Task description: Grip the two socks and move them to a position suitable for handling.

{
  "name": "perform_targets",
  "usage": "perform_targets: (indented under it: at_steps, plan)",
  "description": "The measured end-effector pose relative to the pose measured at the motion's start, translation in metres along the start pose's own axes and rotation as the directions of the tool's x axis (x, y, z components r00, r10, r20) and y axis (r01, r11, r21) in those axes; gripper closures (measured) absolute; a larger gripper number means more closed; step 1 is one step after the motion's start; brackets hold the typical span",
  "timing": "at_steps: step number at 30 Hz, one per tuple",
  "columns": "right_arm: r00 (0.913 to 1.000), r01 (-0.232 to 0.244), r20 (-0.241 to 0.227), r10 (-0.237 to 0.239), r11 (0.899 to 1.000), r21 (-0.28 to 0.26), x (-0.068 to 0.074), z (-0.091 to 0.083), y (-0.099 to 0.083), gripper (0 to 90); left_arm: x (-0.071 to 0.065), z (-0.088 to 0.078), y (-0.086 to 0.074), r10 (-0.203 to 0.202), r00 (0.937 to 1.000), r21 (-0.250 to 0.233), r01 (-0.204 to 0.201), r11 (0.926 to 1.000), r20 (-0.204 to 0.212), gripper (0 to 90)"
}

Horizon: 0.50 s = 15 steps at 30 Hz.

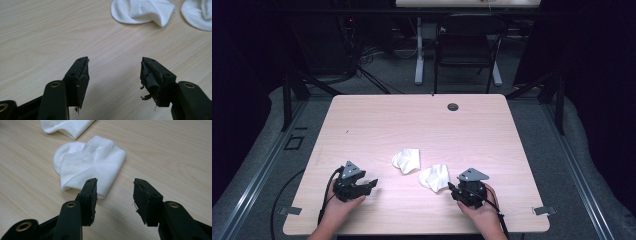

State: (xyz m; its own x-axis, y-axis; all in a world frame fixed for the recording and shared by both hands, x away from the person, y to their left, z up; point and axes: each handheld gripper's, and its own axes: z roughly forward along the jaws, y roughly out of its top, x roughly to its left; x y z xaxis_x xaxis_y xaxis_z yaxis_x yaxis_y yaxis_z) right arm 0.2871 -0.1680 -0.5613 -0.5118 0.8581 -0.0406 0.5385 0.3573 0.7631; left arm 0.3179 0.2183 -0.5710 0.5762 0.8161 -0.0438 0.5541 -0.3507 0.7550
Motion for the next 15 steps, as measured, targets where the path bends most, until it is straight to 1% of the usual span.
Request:
perform_targets:
  at_steps: [1, 2, 3, 5, 6, 9, 13, 15]
  plan:
    - [1.0, -0.005, -0.005, 0.005, 1.0, -0.011, 0.0002, 0.0001, -0.0002, 54.6, -0.0004, 0.0002, 0.0002, 0.0, 1.0, -0.002, 0.0, 1.0, 0.001, 40.1]
    - [1.0, -0.005, -0.005, 0.005, 1.0, -0.011, 0.0002, 0.0001, -0.0002, 54.6, -0.0004, 0.0002, 0.0002, 0.0, 1.0, -0.002, 0.0, 1.0, 0.001, 40.1]
    - [0.9998, -0.012, -0.019, 0.012, 1.0, -0.004, -0.0004, -0.0001, 0.0, 54.6, -0.001, 0.0002, 0.0004, -0.002, 1.0, -0.001, 0.002, 1.0, 0.004, 40.1]
    - [0.9997, -0.018, -0.015, 0.019, 1.0, 0.004, -0.0004, -0.0009, -0.0003, 55.0, -0.0019, 0.0002, 0.0009, 0.001, 1.0, 0.0, -0.001, 1.0, 0.002, 40.3]
    - [0.9993, -0.024, -0.027, 0.025, 1.0, 0.014, -0.0008, -0.0011, -0.0008, 57.7, -0.0024, 0.0005, 0.0012, 0.002, 1.0, -0.005, -0.002, 1.0, 0.001, 41.2]
    - [0.9985, -0.032, -0.043, 0.033, 0.999, 0.016, 0.0004, 0.0009, -0.0017, 58.1, -0.0034, 0.0, 0.0013, 0.0, 1.0, -0.005, 0.0, 1.0, 0.003, 43.2]
    - [0.9984, -0.019, -0.053, 0.021, 0.999, 0.038, 0.0026, 0.0032, -0.0024, 58.7, -0.0054, -0.0001, 0.0016, 0.001, 0.9999, -0.017, -0.001, 0.9999, 0.014, 45.4]
    - [0.9983, -0.013, -0.056, 0.015, 0.999, 0.036, 0.0037, 0.0041, -0.0027, 59.1, -0.007, -0.0007, 0.0018, 0.007, 0.9999, -0.018, -0.007, 0.9998, 0.013, 46.5]
